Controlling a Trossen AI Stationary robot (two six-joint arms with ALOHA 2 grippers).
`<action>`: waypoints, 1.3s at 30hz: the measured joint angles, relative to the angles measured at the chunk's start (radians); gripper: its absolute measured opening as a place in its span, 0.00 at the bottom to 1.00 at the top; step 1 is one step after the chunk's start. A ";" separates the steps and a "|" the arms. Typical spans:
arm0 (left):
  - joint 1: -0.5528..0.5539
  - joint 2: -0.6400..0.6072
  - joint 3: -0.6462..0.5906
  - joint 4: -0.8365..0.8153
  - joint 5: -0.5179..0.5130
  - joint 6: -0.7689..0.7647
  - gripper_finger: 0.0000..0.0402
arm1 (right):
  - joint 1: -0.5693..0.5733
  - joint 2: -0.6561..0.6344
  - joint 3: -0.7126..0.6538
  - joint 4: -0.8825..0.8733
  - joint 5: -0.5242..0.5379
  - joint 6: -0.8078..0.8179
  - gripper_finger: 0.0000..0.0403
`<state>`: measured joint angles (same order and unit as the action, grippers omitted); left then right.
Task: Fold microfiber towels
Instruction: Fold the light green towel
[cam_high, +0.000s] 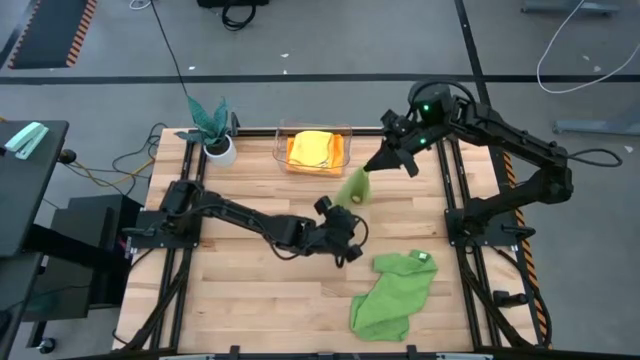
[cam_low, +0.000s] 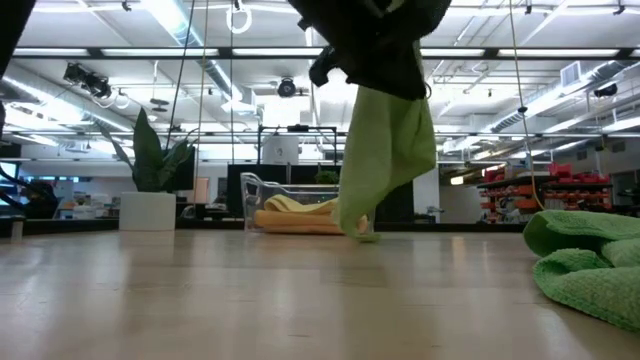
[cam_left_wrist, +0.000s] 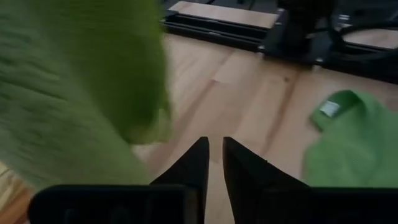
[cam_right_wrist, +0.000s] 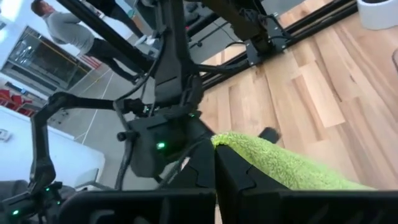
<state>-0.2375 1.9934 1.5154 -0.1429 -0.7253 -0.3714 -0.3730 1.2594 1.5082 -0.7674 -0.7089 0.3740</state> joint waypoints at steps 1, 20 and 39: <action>0.008 0.000 0.000 -0.002 0.000 -0.002 0.14 | 0.005 0.000 0.000 0.000 0.000 0.000 0.00; 0.031 0.000 0.000 -0.028 0.037 0.001 0.28 | 0.018 -0.001 0.000 0.004 -0.003 0.000 0.00; 0.084 0.000 0.000 -0.003 0.110 -0.004 0.27 | 0.018 -0.002 0.000 0.044 -0.010 0.025 0.00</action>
<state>-0.1530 1.9930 1.5154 -0.1458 -0.6155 -0.3754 -0.3550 1.2579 1.5082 -0.7238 -0.7193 0.3994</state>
